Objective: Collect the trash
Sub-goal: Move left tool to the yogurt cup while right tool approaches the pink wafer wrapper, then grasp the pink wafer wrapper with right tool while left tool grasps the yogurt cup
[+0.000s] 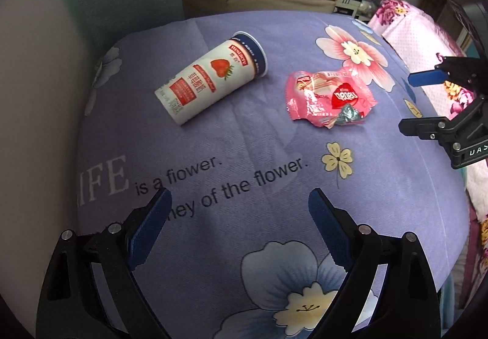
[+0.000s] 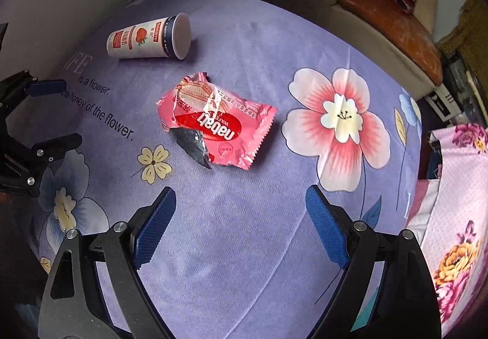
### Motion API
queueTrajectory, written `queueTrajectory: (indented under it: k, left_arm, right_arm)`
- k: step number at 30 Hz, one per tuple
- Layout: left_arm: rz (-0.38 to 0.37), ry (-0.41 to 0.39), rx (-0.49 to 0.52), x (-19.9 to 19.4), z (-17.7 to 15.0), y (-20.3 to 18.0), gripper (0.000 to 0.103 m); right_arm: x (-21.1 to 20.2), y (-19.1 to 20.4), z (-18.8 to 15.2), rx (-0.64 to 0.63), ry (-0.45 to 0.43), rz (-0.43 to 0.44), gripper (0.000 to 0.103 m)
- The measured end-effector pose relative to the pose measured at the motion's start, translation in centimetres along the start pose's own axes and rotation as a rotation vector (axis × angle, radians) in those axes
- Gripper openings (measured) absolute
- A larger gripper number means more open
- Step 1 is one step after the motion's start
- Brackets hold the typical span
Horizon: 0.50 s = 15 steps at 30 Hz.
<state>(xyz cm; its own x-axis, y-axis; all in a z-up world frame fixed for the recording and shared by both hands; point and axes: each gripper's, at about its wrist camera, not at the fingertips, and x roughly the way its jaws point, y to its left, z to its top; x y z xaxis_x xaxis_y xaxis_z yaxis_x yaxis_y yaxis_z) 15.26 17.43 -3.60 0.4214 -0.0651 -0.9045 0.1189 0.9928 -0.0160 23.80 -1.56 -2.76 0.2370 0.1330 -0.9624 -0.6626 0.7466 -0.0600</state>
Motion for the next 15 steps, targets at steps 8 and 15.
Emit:
queueTrajectory:
  k: [8,15]
  left_arm:
    - [0.031,-0.006,0.061,0.5,3.3,3.3,0.091]
    - [-0.024,-0.004,0.131,2.3,8.1,3.8,0.091]
  right_arm:
    - [3.5,1.3,5.8,-0.172,0.052,0.031,0.083]
    - [6.6,1.0,8.9,-0.220,0.105,0.123,0.083]
